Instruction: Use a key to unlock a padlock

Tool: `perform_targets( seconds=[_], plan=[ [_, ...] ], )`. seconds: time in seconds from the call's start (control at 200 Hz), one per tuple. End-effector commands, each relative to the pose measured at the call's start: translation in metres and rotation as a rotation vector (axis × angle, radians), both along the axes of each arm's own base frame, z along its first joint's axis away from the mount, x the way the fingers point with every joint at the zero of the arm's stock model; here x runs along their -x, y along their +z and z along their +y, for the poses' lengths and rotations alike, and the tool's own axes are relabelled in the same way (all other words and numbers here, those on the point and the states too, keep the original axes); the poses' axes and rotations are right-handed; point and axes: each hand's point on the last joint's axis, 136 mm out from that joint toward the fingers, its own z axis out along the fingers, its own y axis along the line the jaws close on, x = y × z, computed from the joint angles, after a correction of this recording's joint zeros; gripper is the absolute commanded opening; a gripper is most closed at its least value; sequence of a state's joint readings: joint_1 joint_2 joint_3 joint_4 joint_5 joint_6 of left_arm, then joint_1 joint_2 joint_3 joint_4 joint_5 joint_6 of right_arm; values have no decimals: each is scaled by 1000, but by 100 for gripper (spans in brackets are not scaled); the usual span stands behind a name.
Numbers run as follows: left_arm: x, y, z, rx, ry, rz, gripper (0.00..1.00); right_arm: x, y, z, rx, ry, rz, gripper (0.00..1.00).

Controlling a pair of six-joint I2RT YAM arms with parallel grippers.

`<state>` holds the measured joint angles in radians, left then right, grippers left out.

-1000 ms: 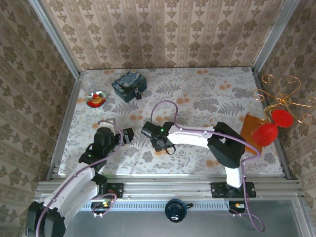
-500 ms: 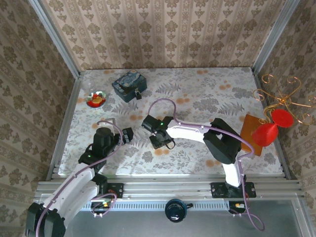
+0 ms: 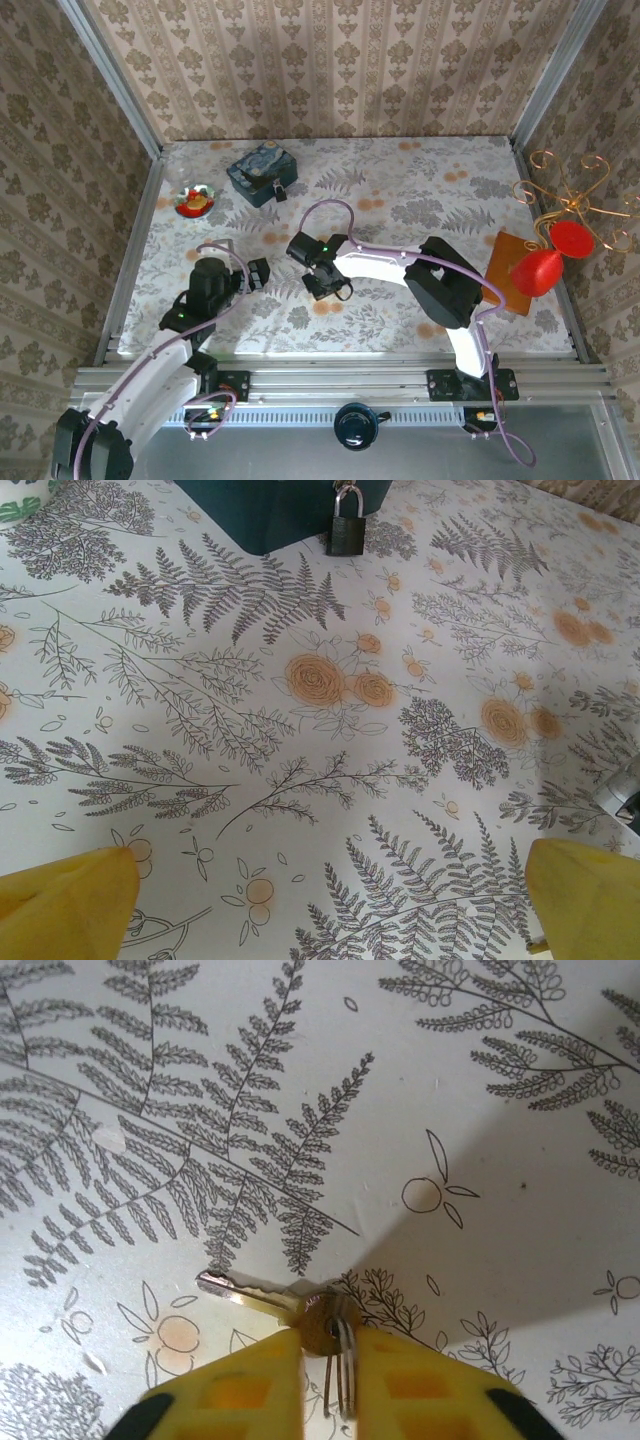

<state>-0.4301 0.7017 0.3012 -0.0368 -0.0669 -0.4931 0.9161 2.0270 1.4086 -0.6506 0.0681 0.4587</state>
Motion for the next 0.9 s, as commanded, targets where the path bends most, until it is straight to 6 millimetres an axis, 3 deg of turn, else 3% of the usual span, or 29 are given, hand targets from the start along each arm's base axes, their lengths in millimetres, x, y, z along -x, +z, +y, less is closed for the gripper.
perform_targets(
  seconds=[0.0, 0.275, 0.495, 0.645, 0.805, 0.895],
  plan=[
    [-4, 2, -1, -3, -17, -21, 100, 3, -8, 14, -51, -6, 23, 12],
    [-4, -10, -11, 103, -40, 36, 100, -6, 25, 28, -226, -104, -38, 0],
    [-5, 3, -16, 172, -38, 74, 100, -13, 52, 35, -352, -102, -111, 0],
    [-5, 11, -26, 258, -45, 132, 100, -13, 83, 45, -477, -20, -189, 0],
    [-5, 18, -36, 428, -5, 256, 99, -13, 114, 47, -576, 47, -268, 0],
    [-10, 37, -52, 559, -60, 229, 94, -15, 131, 50, -633, 63, -293, 0]
  ],
)
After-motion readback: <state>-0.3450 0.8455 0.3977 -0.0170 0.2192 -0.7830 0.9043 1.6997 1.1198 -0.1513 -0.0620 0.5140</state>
